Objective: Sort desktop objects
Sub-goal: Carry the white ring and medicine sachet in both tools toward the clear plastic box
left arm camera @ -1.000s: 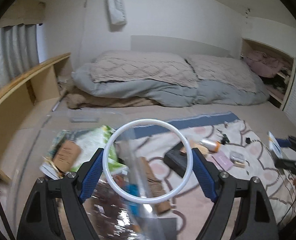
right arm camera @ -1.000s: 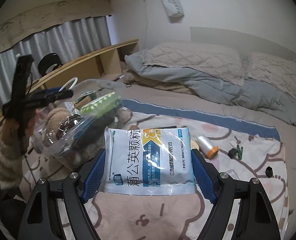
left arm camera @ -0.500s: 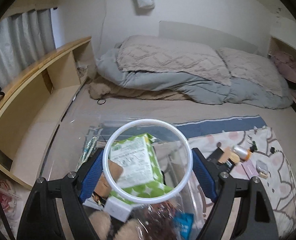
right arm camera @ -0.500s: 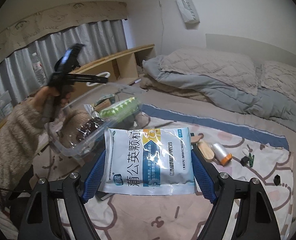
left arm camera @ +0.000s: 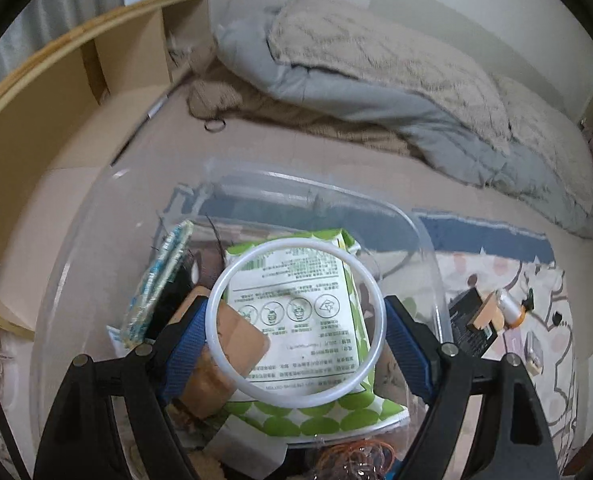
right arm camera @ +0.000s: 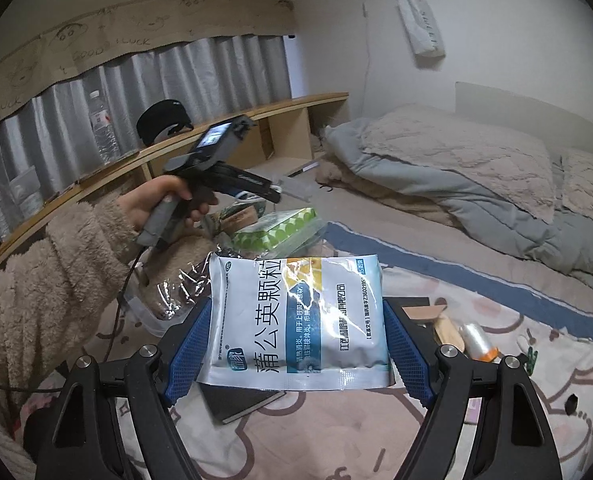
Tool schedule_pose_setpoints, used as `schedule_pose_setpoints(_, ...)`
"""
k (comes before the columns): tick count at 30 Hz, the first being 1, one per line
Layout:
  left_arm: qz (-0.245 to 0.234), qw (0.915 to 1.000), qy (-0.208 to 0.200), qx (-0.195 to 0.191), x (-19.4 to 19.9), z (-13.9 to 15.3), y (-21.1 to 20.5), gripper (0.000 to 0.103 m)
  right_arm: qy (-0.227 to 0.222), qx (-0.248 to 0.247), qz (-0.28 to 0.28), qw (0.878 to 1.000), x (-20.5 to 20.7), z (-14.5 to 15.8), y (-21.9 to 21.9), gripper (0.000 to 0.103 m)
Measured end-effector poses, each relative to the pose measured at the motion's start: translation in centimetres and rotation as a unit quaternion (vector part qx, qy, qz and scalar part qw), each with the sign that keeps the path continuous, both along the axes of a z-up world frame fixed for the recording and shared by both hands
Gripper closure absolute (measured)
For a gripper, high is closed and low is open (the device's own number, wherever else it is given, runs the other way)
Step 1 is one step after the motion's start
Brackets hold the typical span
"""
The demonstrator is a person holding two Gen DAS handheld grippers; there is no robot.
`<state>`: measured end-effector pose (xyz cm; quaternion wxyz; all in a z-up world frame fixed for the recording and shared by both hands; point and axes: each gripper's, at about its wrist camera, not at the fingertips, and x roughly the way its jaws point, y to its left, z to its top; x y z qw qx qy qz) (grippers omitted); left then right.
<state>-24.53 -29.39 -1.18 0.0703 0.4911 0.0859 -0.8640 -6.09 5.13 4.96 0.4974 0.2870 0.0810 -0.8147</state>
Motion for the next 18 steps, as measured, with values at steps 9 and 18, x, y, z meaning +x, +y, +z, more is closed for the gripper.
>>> schedule_pose_setpoints(9,-0.009,0.9987,-0.014,0.048,-3.1,-2.3,1.5,0.018,-0.005,-0.003,0.000,1.000,-0.4,0.0,-0.4,0.020)
schedule_pose_setpoints(18,0.033,0.9992,0.002,0.021,-4.0,-3.3,0.4,0.008,-0.013,0.001,-0.009,1.000,-1.2,-0.6,0.0,0.020)
